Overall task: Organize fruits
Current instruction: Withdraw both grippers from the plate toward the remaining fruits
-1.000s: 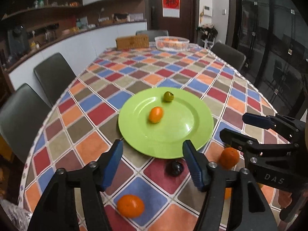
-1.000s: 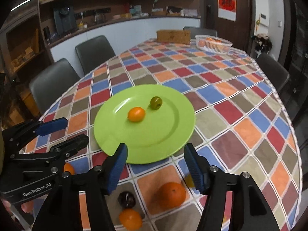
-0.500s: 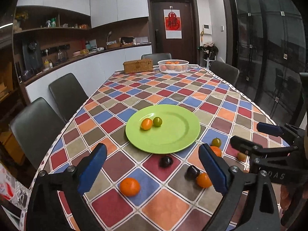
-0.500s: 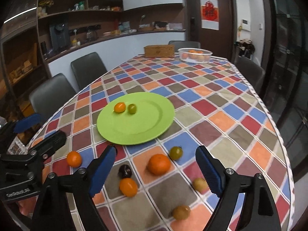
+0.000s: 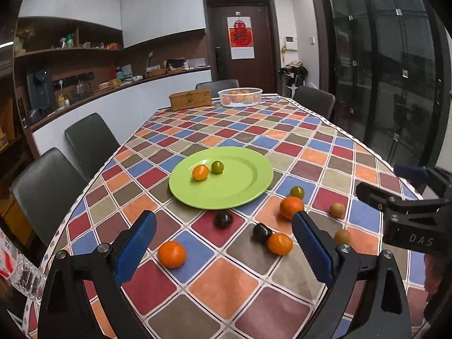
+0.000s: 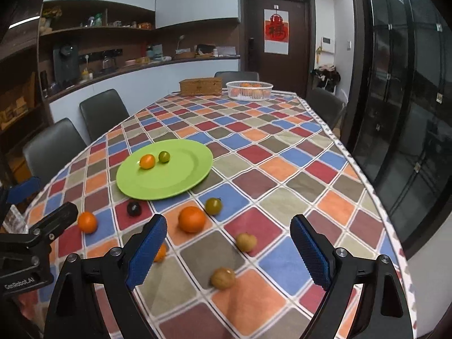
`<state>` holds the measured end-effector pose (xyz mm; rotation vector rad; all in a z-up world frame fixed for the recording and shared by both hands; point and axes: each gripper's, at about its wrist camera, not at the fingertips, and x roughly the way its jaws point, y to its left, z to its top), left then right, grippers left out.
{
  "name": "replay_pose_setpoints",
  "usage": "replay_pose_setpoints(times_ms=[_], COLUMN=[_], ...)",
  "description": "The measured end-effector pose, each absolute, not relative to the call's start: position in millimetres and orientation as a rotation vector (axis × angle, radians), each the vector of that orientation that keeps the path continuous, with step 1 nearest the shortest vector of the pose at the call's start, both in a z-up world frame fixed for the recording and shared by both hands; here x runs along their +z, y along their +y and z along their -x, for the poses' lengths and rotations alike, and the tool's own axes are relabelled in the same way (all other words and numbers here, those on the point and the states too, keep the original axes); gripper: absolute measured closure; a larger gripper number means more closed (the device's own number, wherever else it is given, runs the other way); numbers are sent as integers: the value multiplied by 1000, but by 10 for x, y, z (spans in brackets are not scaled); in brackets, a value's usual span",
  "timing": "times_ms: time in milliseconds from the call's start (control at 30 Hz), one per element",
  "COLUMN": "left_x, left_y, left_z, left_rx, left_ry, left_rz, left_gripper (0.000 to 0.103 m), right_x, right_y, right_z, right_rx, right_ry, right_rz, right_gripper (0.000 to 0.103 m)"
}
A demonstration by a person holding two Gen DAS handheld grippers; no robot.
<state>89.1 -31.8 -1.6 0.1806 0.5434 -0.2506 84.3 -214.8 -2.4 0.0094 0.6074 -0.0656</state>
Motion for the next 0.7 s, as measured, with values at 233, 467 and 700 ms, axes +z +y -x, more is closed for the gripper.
replay_pose_setpoints(times_ms=[233,467,700], left_x=[-109,-213,-346], left_y=[-399,-524,-625], left_z=[-816,-803,-880], left_rx=[-303,-380,-444], left_ry=[543,548,579], left_rz=[-196,-238,-257], left_gripper=[5,13,25], right_x=[-90,-238,-341], right_y=[-2199,-2263,-2313], right_z=[-656,-608,-639], right_rx=[-65,-53,-42], right_ry=[602,651,690], right_rz=[-5,-18,-21], right_gripper=[13,13,14])
